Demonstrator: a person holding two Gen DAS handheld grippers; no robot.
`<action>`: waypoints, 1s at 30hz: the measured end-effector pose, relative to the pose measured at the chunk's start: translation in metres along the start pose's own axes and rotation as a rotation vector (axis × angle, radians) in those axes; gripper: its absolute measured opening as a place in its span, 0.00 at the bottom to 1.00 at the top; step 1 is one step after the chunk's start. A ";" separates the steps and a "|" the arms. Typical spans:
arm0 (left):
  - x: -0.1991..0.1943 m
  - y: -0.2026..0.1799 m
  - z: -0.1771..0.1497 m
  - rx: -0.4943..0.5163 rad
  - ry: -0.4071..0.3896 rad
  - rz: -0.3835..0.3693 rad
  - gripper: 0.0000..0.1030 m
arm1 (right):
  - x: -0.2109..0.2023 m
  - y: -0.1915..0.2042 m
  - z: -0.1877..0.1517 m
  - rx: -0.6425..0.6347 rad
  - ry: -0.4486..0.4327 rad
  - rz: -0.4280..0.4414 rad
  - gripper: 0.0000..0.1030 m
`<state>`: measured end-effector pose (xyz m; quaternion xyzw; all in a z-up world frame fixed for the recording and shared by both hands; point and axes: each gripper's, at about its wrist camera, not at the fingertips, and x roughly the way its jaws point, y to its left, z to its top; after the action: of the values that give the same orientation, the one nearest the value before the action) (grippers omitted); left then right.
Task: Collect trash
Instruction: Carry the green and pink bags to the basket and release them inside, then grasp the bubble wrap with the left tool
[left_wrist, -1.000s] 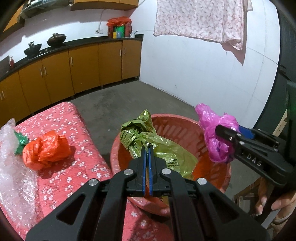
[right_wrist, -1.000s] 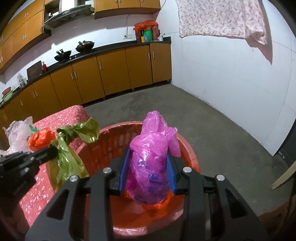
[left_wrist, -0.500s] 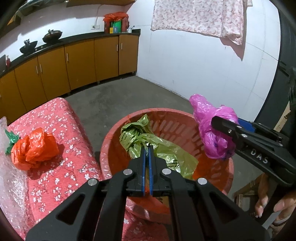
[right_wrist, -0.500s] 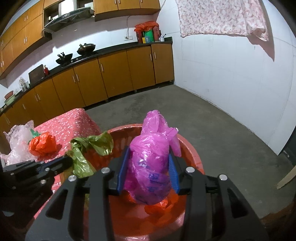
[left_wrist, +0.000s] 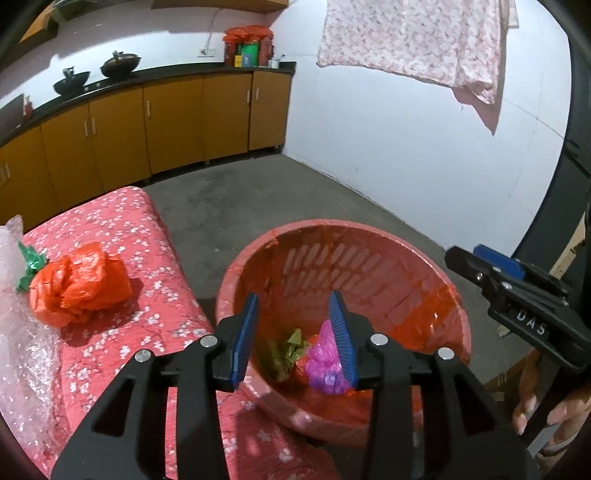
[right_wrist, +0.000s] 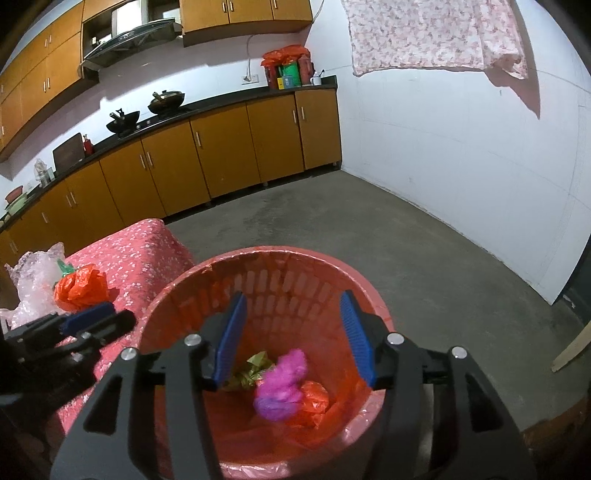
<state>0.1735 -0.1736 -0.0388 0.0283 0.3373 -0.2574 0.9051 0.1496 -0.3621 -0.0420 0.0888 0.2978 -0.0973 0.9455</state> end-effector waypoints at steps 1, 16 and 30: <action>-0.003 0.002 0.000 -0.005 -0.006 0.006 0.41 | 0.000 0.001 0.000 -0.003 -0.002 -0.003 0.54; -0.070 0.057 -0.020 -0.097 -0.110 0.141 0.61 | -0.008 0.057 -0.002 -0.087 -0.017 0.070 0.61; -0.133 0.146 -0.048 -0.182 -0.188 0.489 0.70 | -0.012 0.153 -0.011 -0.200 -0.005 0.209 0.61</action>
<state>0.1304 0.0228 -0.0099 0.0035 0.2565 -0.0013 0.9665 0.1701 -0.2102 -0.0269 0.0244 0.2929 0.0316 0.9553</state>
